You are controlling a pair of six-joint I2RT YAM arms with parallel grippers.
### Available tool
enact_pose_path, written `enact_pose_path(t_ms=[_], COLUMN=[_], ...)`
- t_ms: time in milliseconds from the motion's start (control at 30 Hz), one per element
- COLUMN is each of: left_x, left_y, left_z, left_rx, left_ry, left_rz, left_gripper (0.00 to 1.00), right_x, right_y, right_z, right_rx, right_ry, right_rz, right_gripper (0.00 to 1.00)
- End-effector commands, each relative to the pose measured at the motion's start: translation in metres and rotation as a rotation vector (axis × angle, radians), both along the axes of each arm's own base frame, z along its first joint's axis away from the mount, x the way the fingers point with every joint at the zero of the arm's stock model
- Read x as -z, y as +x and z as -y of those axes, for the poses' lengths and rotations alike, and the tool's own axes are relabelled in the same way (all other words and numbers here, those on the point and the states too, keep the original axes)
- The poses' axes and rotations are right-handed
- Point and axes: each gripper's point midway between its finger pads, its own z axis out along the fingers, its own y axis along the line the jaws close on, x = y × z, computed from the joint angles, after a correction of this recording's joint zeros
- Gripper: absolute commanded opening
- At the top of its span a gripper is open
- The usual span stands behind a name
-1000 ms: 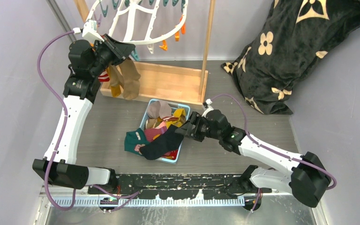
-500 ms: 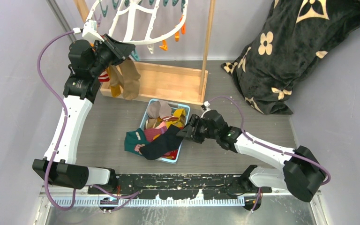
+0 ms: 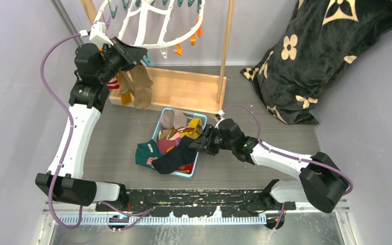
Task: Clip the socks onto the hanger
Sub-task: Pick up the sock from the bin.
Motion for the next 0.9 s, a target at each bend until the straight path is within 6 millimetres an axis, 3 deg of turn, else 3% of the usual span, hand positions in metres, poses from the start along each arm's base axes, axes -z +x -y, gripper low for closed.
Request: enact_pose_path(t_ms=[0,167,333,733,867], left_x=[-0.046,-0.046,-0.048,-0.048,-0.048], left_y=[-0.013,-0.014,-0.015,-0.014,-0.014], left_z=[-0.005,-0.005,-0.006,-0.004,-0.004], left_rx=[-0.013,-0.012,-0.012,-0.007,-0.004], left_ry=[-0.009,-0.012,-0.013,-0.015,-0.016], left_rz=[0.14,0.141,0.144,0.142,0.141], left_gripper=[0.0,0.0,0.0,0.0,0.0], right_x=[-0.027,-0.03,-0.033,0.003,0.003], right_y=[0.016,0.026,0.034,0.034,0.039], right_z=[-0.012,-0.009,-0.011,-0.011,-0.01], right_rx=[0.001,0.003,0.006,-0.015,-0.003], right_ry=[0.052,-0.021,-0.04,-0.108,-0.107], right_rz=[0.065,0.114,0.154,0.11,0.14], right_gripper=[0.52,0.55,0.45,0.4,0.38])
